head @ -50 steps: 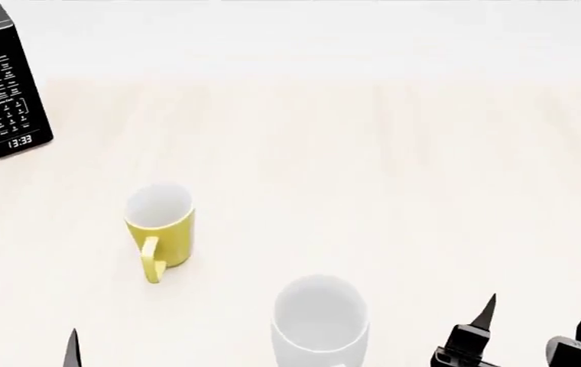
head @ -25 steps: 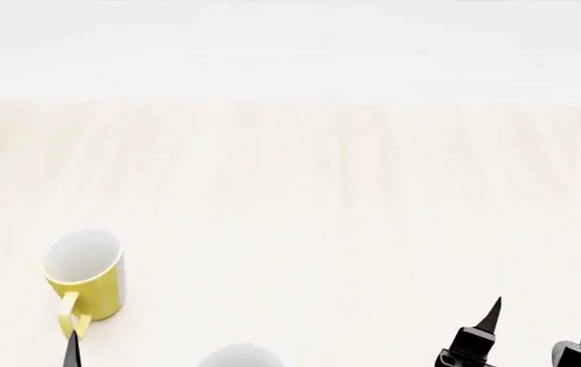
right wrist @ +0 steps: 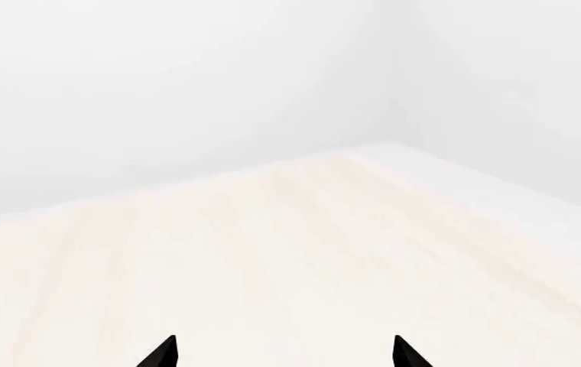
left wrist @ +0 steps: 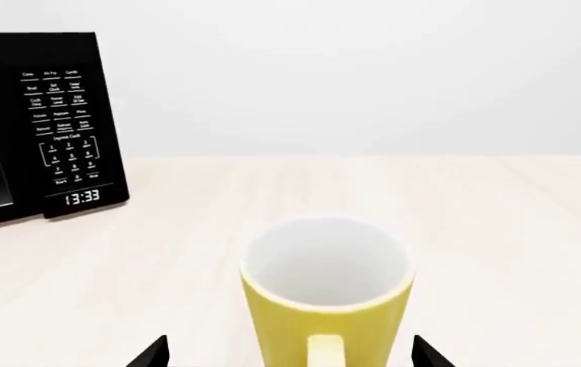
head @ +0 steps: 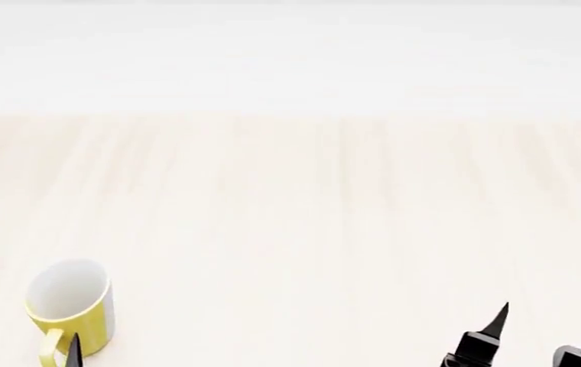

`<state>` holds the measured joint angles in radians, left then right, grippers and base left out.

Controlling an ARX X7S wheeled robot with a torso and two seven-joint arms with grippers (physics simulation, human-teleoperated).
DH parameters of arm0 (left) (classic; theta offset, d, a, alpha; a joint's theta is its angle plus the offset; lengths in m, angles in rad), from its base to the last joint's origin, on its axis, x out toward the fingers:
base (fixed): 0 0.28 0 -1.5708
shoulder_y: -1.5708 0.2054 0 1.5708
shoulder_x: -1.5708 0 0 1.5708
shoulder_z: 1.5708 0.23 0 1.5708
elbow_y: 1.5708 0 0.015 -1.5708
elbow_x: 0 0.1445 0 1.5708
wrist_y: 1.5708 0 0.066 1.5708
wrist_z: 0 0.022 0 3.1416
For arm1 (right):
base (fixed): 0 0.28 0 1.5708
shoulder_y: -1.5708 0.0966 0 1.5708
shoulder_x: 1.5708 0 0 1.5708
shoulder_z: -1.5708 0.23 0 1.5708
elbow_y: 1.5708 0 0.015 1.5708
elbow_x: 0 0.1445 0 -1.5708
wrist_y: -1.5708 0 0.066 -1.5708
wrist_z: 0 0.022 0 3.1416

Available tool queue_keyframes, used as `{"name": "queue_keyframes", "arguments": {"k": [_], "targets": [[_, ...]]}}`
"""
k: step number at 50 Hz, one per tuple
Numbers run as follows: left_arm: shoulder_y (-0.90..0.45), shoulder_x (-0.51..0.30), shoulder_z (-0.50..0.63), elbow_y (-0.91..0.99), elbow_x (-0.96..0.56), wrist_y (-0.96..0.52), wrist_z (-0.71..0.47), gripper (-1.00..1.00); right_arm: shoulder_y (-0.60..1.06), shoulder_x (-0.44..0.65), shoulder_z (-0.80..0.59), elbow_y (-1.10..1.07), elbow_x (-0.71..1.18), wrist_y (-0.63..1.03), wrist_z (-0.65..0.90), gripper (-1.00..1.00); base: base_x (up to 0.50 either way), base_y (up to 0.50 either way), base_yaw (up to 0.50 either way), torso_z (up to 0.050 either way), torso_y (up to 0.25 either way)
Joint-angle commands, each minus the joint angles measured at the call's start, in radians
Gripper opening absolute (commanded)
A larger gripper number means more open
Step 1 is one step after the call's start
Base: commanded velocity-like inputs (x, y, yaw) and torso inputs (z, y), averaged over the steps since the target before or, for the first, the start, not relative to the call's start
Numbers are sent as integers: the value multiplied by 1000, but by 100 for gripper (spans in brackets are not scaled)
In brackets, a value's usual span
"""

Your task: Put the yellow and white mug to the front of the white mug.

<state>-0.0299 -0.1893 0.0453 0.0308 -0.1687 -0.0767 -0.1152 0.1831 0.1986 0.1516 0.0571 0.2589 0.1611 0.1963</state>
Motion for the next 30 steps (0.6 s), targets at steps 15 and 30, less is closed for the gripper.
{"name": "queue_keyframes", "arguments": {"k": [15,30], "targets": [[-8,-8,21,-11,-16,-35,-8,100,9,2,-1,21,20,10,18,100,0,0,0,0,0],[-58,14,44,-145,-14,-30,-15,100,7,5,-6,36,26,-2,19,100,0,0,0,0,0]]}}
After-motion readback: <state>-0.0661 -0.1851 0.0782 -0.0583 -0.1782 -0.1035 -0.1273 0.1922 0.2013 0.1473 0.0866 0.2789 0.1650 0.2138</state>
